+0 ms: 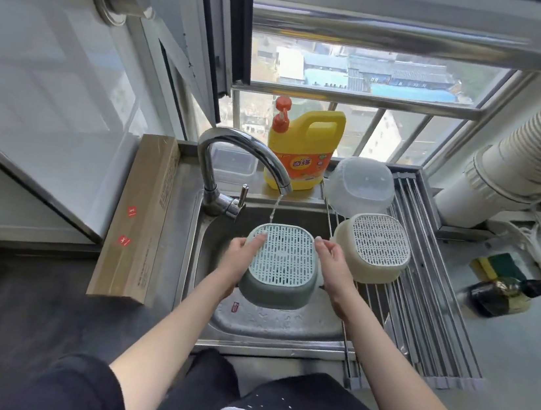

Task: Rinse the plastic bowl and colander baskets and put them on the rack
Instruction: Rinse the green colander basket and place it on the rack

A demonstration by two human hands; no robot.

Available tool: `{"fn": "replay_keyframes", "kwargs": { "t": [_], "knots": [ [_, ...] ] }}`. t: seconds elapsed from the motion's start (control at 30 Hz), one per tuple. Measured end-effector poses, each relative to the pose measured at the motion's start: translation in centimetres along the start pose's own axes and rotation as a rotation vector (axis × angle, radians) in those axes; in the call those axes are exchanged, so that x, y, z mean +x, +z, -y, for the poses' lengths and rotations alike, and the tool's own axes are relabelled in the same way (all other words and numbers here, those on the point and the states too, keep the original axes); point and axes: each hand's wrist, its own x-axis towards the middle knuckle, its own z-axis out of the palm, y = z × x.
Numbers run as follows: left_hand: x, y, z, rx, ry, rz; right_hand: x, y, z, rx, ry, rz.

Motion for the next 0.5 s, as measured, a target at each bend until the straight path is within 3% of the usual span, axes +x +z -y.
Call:
{"fn": "replay_keyframes", "kwargs": {
  "t": [0.13,0.3,0.5],
  "knots": [
    [-0.3,-0.1,-0.5,-0.007,0.039,0.044,-0.6,-1.1,0.1,-0.063,-0.005,0.116],
    [-1.5,-0.3,-0.7,0.009,0.16,-0.005,-1.2,-2.1,0.2,-0.067,-0.125,0.006],
    [-1.6,0.4,1.0,0.058,0.125,-0.069,-1.4,-2.8,-1.0,-0.134,-0.083,-0.004]
  ]
}}
